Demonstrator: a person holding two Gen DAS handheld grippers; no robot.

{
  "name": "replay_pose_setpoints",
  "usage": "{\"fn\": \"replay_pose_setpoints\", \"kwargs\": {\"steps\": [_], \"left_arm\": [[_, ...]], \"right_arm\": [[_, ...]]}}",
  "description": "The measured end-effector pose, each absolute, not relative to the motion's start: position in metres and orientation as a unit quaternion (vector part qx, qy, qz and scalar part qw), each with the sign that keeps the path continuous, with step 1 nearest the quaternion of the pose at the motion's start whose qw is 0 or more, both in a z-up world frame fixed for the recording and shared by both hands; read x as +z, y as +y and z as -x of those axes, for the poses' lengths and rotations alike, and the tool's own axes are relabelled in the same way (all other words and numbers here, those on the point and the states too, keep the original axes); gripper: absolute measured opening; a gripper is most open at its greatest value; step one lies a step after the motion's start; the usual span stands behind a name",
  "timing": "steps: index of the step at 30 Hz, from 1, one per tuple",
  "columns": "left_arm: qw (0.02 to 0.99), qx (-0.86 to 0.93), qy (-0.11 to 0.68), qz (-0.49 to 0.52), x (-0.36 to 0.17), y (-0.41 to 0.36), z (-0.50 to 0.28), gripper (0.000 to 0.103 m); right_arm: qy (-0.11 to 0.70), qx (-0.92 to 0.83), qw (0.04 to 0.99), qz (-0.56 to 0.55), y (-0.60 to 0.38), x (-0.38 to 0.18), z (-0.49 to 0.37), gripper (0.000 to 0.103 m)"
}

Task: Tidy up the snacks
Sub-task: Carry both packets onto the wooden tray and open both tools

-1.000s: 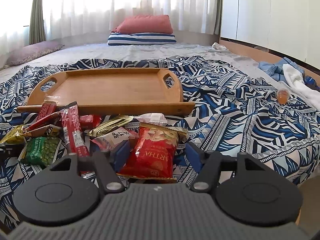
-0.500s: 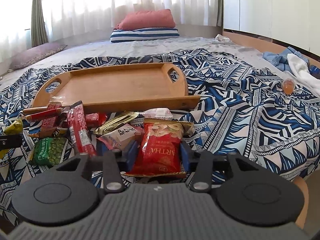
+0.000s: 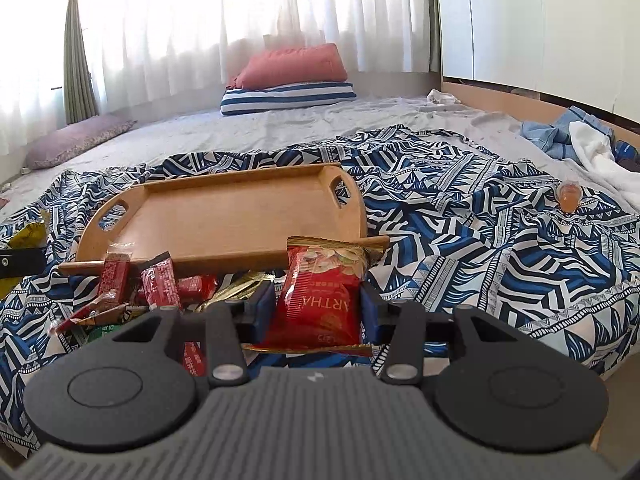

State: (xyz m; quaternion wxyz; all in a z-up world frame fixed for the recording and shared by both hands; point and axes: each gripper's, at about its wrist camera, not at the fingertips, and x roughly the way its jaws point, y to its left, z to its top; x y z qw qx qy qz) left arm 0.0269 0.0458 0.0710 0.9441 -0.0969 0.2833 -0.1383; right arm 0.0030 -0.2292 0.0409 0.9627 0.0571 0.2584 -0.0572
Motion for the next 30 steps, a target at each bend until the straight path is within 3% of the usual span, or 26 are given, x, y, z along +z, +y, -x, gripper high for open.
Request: {"fn": "replay_pose_setpoints", "kwargs": {"steps": [16,30], "left_arm": [[0.933,-0.115,0.323,0.106,0.102,0.024,-0.14,0.055],[0.899,-0.063,0.421,0.104,0.054,-0.006,-0.224,0.055]], "right_arm": [[0.297,0.013,0.951,-0.083,-0.257,0.062,-0.101,0.049],[0.377,0.054,0.92,-0.093,-0.251,0.051,-0.188,0.049]]}}
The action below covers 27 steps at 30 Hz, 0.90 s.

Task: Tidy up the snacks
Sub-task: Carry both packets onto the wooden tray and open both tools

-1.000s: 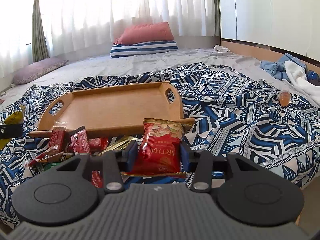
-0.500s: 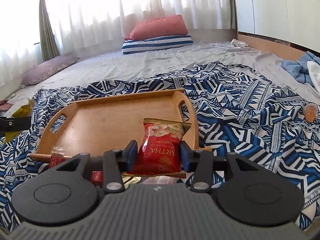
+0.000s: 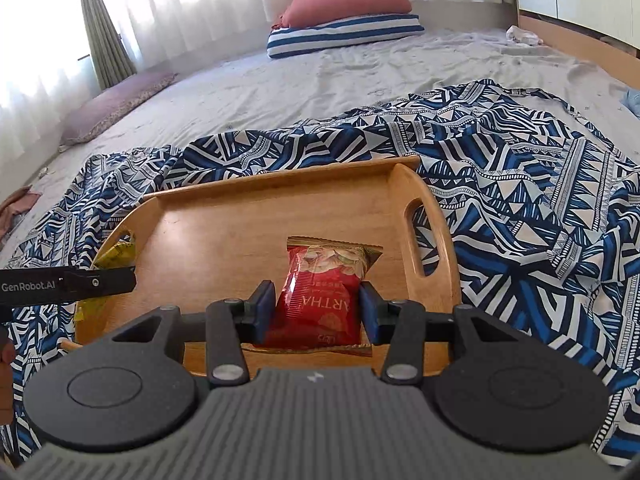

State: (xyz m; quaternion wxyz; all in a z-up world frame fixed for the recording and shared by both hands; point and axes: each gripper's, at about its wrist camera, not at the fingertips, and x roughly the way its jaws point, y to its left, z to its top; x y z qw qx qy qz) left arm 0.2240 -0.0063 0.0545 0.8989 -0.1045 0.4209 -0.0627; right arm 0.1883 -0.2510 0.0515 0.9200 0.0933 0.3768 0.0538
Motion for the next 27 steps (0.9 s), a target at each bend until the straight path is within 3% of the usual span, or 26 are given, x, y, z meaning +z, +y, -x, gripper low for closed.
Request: {"fn": "replay_pose_setpoints", "kwargs": {"steps": [27], "left_arm": [[0.902,-0.046,0.426,0.041,0.027,-0.025,-0.23,0.055]], "right_arm": [[0.402,0.047,0.912,-0.067,-0.234,0.018,-0.199,0.05]]}}
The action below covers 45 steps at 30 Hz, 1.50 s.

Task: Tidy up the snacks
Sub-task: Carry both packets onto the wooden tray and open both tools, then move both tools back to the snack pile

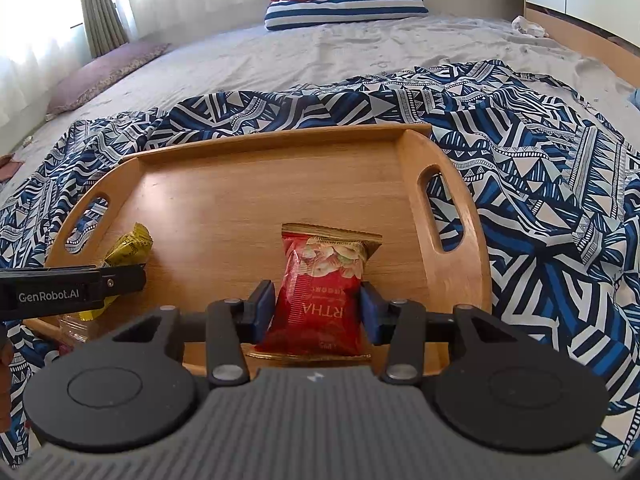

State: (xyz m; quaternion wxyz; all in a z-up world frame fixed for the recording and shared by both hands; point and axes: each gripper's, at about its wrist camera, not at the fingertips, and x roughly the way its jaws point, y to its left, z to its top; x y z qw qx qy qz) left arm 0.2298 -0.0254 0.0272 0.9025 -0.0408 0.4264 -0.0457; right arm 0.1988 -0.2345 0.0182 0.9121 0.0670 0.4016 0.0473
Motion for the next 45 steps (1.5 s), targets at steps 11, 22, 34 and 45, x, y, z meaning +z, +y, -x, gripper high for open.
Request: {"fn": "replay_pose_setpoints", "kwargs": {"steps": [11,22,34,45], "left_arm": [[0.907,-0.044,0.417,0.034,0.029,-0.025,-0.226,0.078],[0.927,-0.073,0.368,0.022,0.057,-0.019,-0.193,0.098],[0.947,-0.107,0.3,0.023,0.075,-0.003,-0.114,0.103],[0.953,-0.109,0.282,0.0,0.055,0.0,-0.051,0.103]], "right_arm": [[0.397,0.049,0.914,-0.071,-0.233,0.014,-0.197,0.061],[0.365,0.049,0.928,-0.063,-0.239,0.029,-0.177,0.083],[0.316,0.049,0.947,-0.043,-0.243,0.044,-0.121,0.095],[0.273,0.041,0.961,-0.001,-0.233,0.042,-0.067,0.103]]}}
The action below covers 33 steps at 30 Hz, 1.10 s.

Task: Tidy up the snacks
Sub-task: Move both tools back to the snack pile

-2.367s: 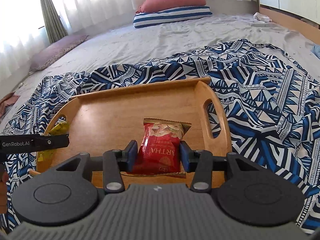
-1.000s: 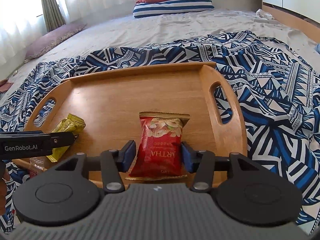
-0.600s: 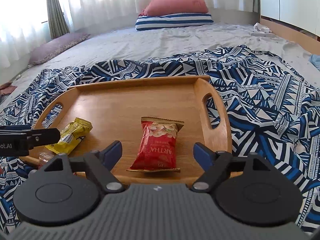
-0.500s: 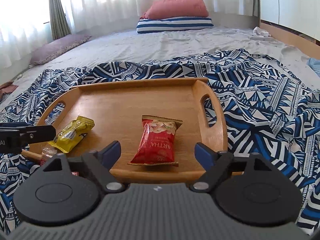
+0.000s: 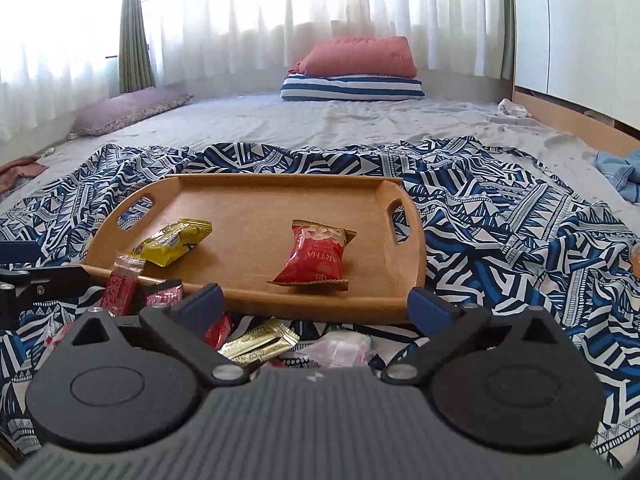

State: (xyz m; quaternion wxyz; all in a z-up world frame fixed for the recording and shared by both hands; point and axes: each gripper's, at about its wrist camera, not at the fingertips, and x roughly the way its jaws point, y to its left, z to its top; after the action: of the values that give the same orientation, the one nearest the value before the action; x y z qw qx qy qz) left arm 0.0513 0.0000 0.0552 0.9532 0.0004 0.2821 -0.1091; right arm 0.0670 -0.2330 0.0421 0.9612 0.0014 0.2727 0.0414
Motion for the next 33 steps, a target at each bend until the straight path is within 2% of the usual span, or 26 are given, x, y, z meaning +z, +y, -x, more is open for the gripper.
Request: {"fn": "replay_pose_setpoints", "kwargs": {"steps": [16,17,18,20,21,29,33], "left_arm": [[0.947,-0.11,0.302,0.01,0.016,0.008,-0.014,0.101],[0.945,-0.116,0.306,0.016,0.015,0.008,-0.012,0.092],[0.942,-0.121,0.312,0.024,0.015,0.008,-0.011,0.076],[0.935,-0.132,0.326,0.038,0.014,0.005,-0.009,0.061],[0.933,-0.136,0.33,0.04,0.013,0.003,-0.008,0.059],[0.935,-0.142,0.324,0.028,0.01,-0.021,-0.007,0.062],[0.934,-0.137,0.329,0.033,0.006,-0.028,-0.013,0.064]], "right_arm": [[0.241,0.009,0.969,0.057,-0.204,0.013,-0.021,0.103],[0.24,0.006,0.969,0.057,-0.203,0.012,-0.019,0.103],[0.239,0.004,0.97,0.055,-0.202,0.01,-0.018,0.103],[0.237,0.005,0.97,0.049,-0.202,0.007,-0.016,0.1],[0.237,0.008,0.971,0.044,-0.203,0.007,-0.016,0.099],[0.247,0.019,0.968,0.034,-0.2,0.001,-0.017,0.077],[0.249,0.022,0.968,0.029,-0.199,0.0,-0.017,0.073]]}}
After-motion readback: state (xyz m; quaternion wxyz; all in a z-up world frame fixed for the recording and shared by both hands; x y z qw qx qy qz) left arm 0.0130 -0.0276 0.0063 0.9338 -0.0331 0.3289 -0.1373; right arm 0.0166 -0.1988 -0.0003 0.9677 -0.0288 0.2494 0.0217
